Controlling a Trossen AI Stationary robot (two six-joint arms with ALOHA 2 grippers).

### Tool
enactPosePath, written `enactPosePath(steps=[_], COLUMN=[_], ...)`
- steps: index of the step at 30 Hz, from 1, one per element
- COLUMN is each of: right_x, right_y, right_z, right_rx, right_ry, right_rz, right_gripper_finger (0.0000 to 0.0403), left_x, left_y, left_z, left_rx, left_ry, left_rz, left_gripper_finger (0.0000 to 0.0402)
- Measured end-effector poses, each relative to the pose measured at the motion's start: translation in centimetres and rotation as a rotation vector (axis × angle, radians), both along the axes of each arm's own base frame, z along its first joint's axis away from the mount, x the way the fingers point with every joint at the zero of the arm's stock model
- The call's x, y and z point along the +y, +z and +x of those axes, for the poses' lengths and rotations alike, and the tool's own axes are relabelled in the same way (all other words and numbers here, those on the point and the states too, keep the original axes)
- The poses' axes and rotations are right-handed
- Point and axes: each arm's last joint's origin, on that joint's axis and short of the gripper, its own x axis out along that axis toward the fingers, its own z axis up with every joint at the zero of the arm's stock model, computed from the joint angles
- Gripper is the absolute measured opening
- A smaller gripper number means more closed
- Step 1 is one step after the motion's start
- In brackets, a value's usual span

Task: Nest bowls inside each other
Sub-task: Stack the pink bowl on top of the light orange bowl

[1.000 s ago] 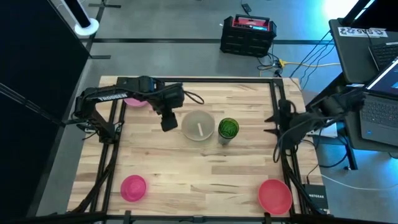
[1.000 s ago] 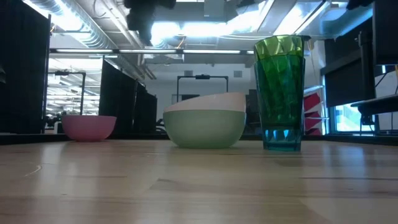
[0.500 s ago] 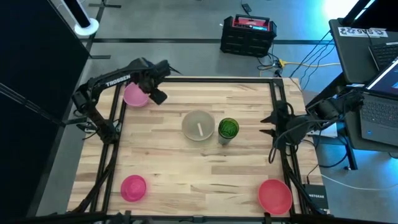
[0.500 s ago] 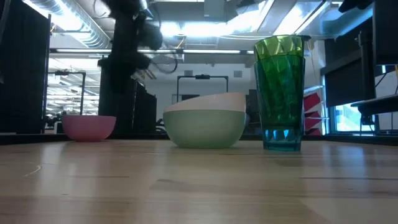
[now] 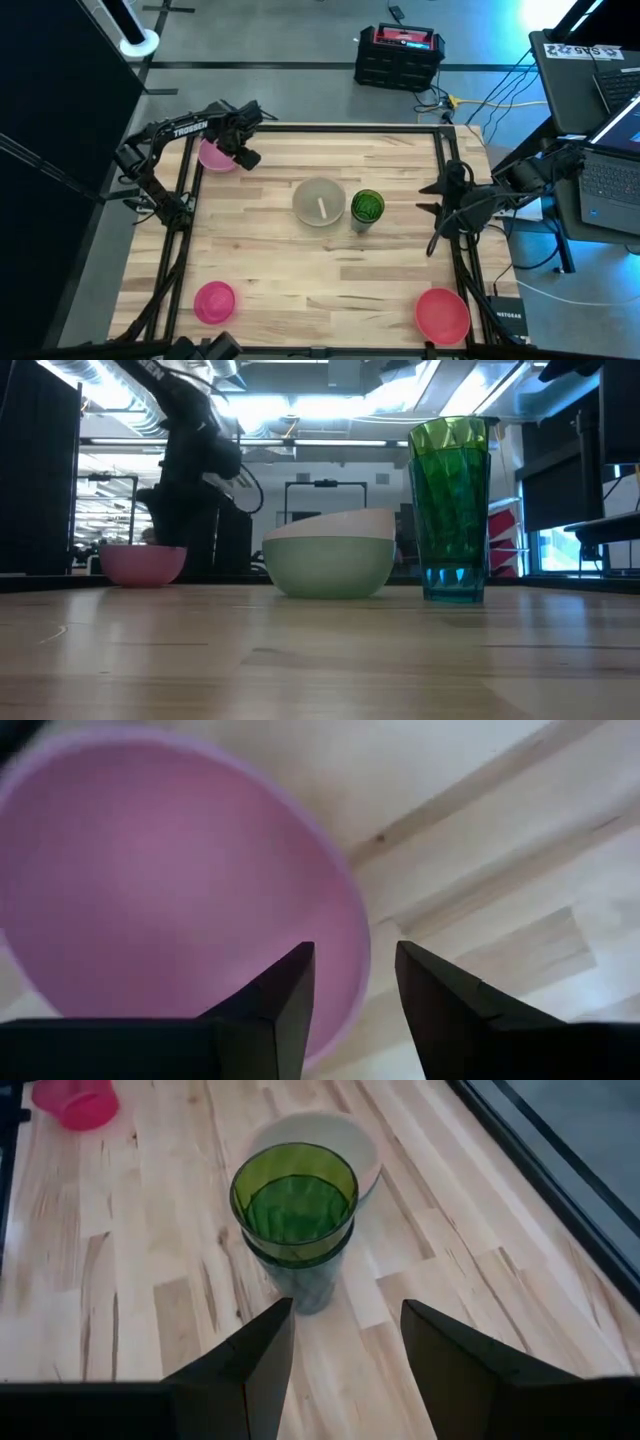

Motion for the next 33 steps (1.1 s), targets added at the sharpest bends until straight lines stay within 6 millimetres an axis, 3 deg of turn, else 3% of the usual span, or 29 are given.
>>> enactPosePath(steps=[16, 18, 22, 28, 30, 33], right_x=[-0.1, -0.2, -0.4, -0.7, -0.7, -0.6], right_y=[0.0, -0.1, -0.2, -0.3, -0.4, -0.8], right_z=[-0.1, -0.1, -0.4, -0.6, -0.6, -0.5], right_rx=[-0.001, 0.0, 0.017, 0.024, 0.029, 0.044], right_ry=[-0.021, -0.03, -0.053, -0.09, -0.089, -0.086], right_rz=[-0.024, -0.038, -0.085, -0.126, -0.126, -0.115], right_gripper_finger=[0.0172, 0.0172, 0.0172, 0.0172, 0.0172, 0.0172], left_x=[-1.4, -2.1, -4.5, -10.5, -12.1, -13.0], left_y=[-0.1, 1.5, 6.4, 13.3, 14.1, 13.8], left_z=[1.7, 2.9, 5.6, 9.8, 10.8, 12.6], left_rx=[-0.004, -0.023, -0.09, -0.285, -0.326, -0.354], left_ry=[-0.156, -0.204, -0.326, -0.567, -0.595, -0.633], left_rz=[0.03, 0.05, 0.108, 0.212, 0.218, 0.228], left_gripper_finger=[0.0003, 0.0001, 0.0, 0.0, 0.0, 0.0])
